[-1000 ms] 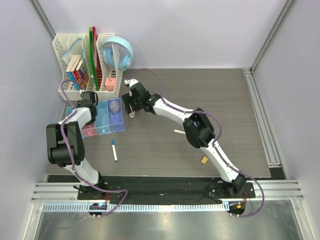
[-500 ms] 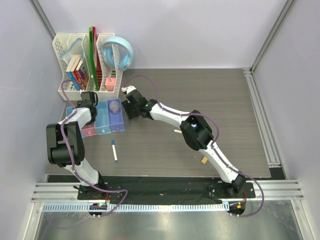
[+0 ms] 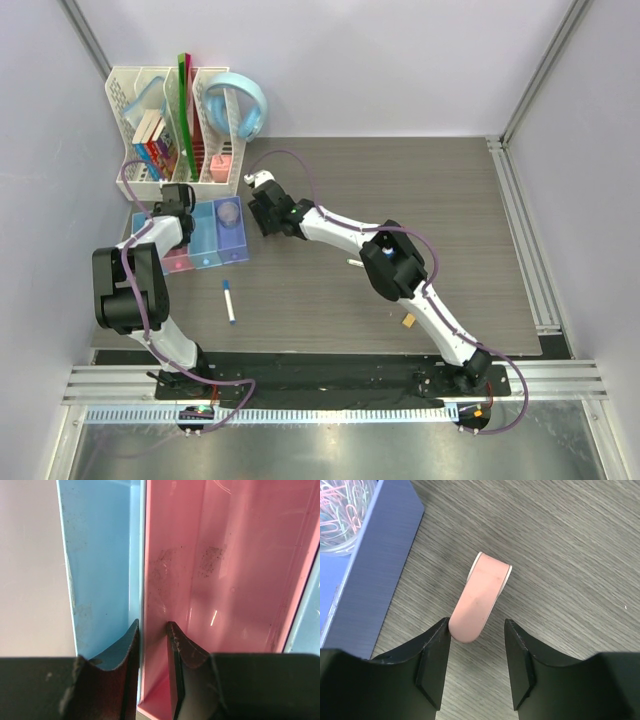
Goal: Sort the stationery into containers
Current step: Pick up the stapler from the center of the board, then place the stapler in the storage box, then move the storage box to the center of the board.
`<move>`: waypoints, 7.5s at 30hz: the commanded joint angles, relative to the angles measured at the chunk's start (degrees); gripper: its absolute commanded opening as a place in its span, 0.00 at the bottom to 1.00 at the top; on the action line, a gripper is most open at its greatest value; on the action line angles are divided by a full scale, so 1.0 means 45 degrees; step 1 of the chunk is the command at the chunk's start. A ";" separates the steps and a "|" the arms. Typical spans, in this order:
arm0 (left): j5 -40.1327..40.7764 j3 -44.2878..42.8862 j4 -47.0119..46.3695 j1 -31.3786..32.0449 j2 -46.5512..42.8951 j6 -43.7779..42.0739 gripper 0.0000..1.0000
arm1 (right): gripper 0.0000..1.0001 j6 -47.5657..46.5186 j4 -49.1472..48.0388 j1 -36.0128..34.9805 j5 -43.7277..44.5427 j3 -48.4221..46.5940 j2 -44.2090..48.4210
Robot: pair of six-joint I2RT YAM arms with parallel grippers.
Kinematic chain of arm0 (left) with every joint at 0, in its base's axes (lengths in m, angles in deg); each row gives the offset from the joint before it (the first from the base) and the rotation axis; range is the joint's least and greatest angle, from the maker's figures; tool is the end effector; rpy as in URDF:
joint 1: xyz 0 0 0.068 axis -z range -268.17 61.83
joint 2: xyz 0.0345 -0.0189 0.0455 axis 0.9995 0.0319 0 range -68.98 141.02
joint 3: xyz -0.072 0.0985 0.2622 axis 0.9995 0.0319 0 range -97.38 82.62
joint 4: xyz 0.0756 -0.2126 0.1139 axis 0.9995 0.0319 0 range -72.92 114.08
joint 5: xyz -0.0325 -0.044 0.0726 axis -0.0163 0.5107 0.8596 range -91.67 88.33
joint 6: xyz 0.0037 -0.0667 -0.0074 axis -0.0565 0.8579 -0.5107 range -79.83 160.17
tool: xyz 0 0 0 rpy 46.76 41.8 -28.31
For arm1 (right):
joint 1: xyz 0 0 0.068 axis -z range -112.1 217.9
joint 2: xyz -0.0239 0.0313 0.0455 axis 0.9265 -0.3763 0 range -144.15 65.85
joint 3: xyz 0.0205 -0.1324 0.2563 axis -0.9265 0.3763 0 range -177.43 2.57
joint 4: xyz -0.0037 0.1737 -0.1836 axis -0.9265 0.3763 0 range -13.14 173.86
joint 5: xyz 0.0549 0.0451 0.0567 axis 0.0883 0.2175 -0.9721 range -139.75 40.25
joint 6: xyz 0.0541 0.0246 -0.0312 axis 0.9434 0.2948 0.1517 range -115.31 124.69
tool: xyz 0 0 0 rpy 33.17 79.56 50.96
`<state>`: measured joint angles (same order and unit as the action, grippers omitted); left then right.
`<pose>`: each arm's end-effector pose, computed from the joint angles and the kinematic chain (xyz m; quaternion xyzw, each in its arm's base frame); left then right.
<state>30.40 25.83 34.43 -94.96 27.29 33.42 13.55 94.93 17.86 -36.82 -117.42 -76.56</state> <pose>0.3304 0.0680 0.1892 -0.0792 0.9211 0.2952 0.2413 0.3813 0.4363 0.1684 -0.2731 0.8613 0.1155 0.4125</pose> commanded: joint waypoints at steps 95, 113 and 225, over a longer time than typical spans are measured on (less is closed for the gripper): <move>-0.0858 -0.0465 0.0540 0.0922 0.1400 0.0404 0.20 | 0.13 -0.1911 0.0400 -0.1672 -0.0842 -0.2067 0.1608; -0.1112 -0.0055 0.0619 0.0922 0.0619 0.0151 0.20 | 0.13 -0.1911 0.0302 -0.1673 -0.0881 -0.2692 0.0143; -0.1874 -1.1363 0.6302 0.9203 0.8021 0.3920 0.13 | 0.45 -0.3649 -0.3234 0.5691 0.1112 1.4298 1.2330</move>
<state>26.21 -25.30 59.76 -54.92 59.70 50.25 -3.76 81.60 43.17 -31.29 -54.93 -23.95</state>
